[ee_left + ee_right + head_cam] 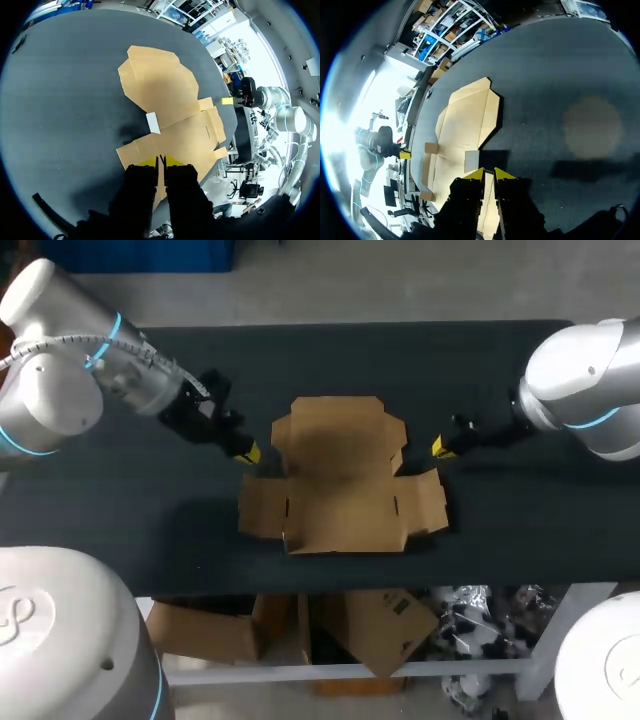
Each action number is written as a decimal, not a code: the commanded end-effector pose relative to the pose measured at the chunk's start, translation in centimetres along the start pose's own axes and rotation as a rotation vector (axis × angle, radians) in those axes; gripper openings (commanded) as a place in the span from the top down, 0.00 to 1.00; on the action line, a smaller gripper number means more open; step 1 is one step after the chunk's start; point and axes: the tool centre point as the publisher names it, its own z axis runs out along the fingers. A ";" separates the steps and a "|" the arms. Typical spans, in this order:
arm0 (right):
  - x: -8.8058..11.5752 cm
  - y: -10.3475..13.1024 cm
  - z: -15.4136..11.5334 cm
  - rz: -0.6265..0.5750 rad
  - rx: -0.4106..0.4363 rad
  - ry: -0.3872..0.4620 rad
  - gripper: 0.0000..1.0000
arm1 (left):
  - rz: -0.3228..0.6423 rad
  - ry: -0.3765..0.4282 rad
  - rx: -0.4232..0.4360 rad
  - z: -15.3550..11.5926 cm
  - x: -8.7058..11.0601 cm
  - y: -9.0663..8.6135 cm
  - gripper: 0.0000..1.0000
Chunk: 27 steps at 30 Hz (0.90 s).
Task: Assemble the packaging by folding the flat box into shape, placing the metal phone stand inside, and closing the box properly
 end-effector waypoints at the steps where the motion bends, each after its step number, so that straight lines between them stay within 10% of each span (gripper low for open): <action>1: -0.4 1.1 0.8 -0.004 0.010 0.314 0.72 | 0.008 0.014 -0.008 -0.5 -0.5 -0.7 0.48; 3: -0.4 1.6 1.2 -0.003 0.011 0.321 0.71 | 0.010 0.023 -0.006 -0.7 -0.7 -0.9 0.18; 6: -0.5 2.3 1.8 -0.005 0.013 0.339 0.69 | 0.018 0.035 -0.004 -0.9 -0.9 -1.2 0.02; 27: -1.0 5.5 4.4 0.048 0.019 0.405 0.56 | 0.042 0.066 0.008 -1.7 -1.0 -3.7 0.00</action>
